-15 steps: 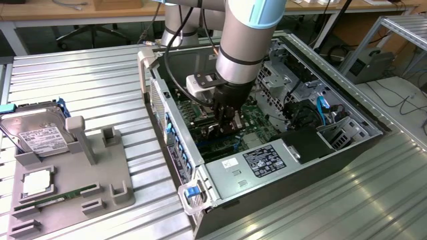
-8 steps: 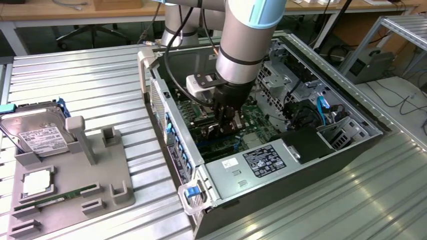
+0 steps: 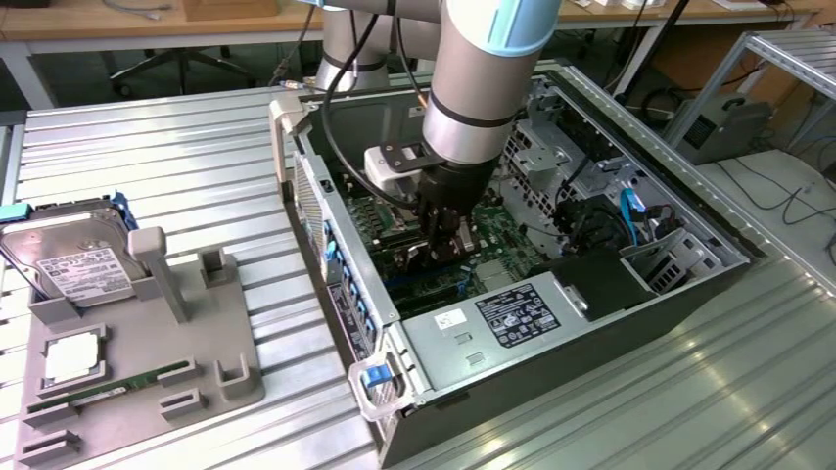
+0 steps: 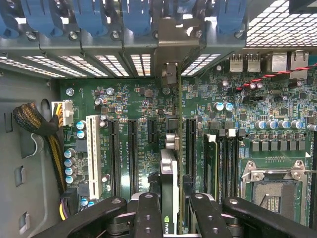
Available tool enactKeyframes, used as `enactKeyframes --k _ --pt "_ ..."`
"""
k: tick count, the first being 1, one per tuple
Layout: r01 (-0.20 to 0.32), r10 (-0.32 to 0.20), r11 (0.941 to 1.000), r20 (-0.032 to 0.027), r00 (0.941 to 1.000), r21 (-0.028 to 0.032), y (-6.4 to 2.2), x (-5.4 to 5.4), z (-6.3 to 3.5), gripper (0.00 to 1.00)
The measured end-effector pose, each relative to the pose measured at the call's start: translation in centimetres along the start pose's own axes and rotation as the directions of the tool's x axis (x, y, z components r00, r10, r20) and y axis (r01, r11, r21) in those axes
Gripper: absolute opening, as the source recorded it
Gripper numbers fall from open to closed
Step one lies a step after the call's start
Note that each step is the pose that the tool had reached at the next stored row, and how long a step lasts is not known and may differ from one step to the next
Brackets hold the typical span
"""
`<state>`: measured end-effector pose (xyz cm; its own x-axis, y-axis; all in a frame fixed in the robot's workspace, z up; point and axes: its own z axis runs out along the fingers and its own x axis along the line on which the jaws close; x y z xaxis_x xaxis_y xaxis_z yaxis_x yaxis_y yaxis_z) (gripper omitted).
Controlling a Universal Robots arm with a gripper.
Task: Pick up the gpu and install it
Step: 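Insert the gpu into the slot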
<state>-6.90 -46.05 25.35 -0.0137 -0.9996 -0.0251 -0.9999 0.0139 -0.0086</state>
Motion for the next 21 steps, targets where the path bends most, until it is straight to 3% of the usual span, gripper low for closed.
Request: enactKeyframes --k 21 --pt "0.000 0.000 1.0000 -0.0001 1.0000 0.0000 0.00 0.00 0.09 0.27"
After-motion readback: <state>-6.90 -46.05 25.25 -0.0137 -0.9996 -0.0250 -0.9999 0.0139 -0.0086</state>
